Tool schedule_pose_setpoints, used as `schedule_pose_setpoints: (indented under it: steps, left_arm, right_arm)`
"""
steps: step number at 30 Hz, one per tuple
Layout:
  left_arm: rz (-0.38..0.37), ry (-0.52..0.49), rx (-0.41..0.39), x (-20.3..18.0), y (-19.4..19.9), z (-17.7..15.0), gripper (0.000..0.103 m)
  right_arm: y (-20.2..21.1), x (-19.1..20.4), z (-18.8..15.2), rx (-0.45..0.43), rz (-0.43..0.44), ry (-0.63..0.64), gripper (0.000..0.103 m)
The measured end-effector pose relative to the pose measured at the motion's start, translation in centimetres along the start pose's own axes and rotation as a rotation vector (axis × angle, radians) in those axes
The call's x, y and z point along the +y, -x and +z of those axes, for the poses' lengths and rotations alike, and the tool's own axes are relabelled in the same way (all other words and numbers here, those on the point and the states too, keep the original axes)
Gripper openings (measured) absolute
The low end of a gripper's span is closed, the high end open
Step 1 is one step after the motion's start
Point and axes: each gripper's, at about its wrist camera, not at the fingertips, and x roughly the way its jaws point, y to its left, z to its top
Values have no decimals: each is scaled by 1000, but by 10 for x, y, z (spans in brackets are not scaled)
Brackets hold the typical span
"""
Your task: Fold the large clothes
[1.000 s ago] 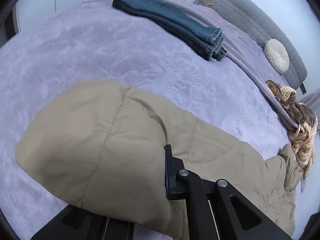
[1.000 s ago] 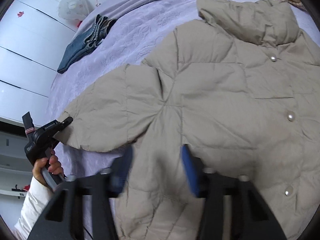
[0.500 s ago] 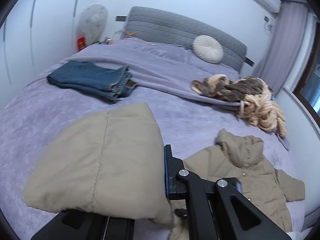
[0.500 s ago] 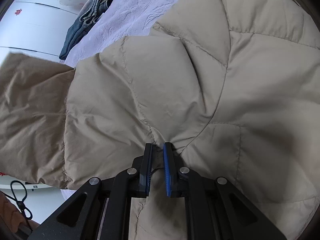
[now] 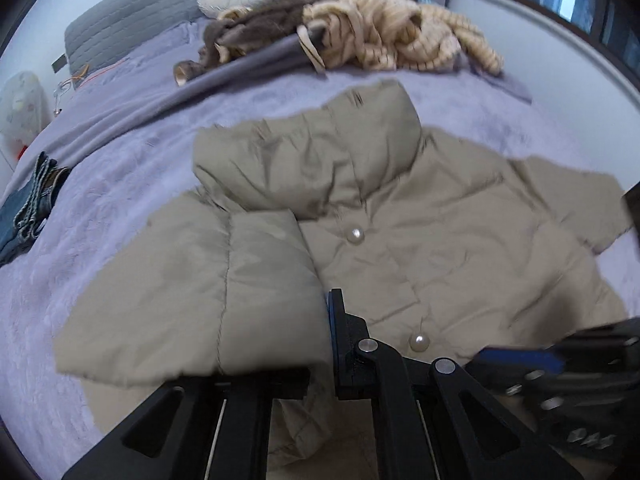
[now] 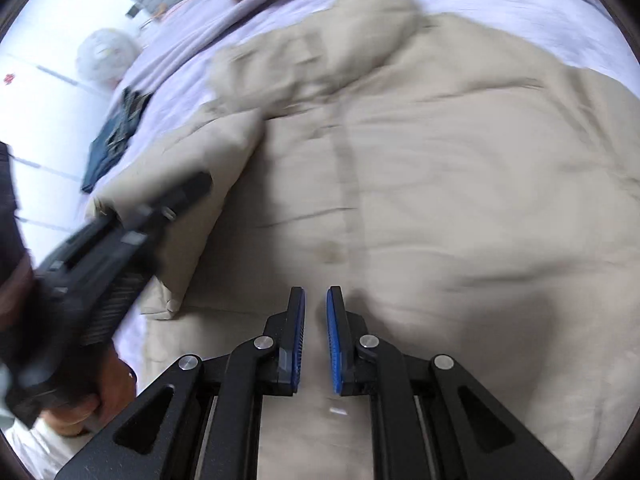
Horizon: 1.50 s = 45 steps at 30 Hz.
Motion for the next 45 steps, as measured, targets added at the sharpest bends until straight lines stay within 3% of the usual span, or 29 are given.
schedule_pose_setpoints:
  steps: [4,8,9,10,12,16,20,21,22,23,25,30,33,36,39,40,41,42,43,45]
  left_arm:
    - [60,-53,57,-17,-26,-22,9]
    - [34,-39,51,-17,-17,-28,9]
    - [32,-36,54,-16,-15,-28,16]
    - [33,-37,56,-14,-12,-30,47]
    - [45,-42,28,-14,0,-35,89]
    - [56,-37,1,-6,15,-42,89]
    - [49,70,-47,34,51,-52,89]
    - [52,114,-63,49,62,-58,89]
    - [61,161,-73,68,69,-60,89]
    - [74,215,-76,87,77,-67,89]
    - [72,334,-60,131,80,-77,89]
    - [48,632,6,226,62,-109,89]
    - [17,715,48,244,42,-123,89]
    - [85,700,82,236,28,-126,89]
    - [108,695,93,227,21,-133,89]
    - [113,693,95,225,20,-133,89]
    - [121,687,99,224,19,-133,89]
    - [132,679,101,222,18,-133,89]
    - [144,671,102,220,17,-133,89]
    - [162,648,107,217,15,-132,89]
  right_arm:
    - [4,-32,-3,5,-33,-66,12]
    - [-1,-32,1,10,-25,-78,12]
    - [-2,-28,3,12,-28,-73,13]
    - [-4,-29,9,13,-30,-66,13]
    - [-4,-32,12,14,-31,-55,13]
    - [-5,-23,19,16,-29,-17,13]
    - [-7,-1,29,15,-37,34,19]
    - [-5,2,30,10,-42,58,41]
    - [0,7,28,2,-55,96,75]
    - [0,22,30,-16,-75,145,88]
    - [5,55,31,-74,-93,275,91]
    - [-8,128,6,-124,-247,647,91]
    - [-27,153,-7,-135,-338,795,91]
    - [-46,167,4,-175,-410,840,90]
    - [-31,149,28,-239,-419,722,89]
    - [-22,138,36,-266,-408,666,80]
    - [-11,122,42,-290,-386,603,68]
    - [-2,103,48,-292,-347,542,25]
    - [4,82,52,-273,-304,474,5]
    - [11,42,55,-245,-236,328,5]
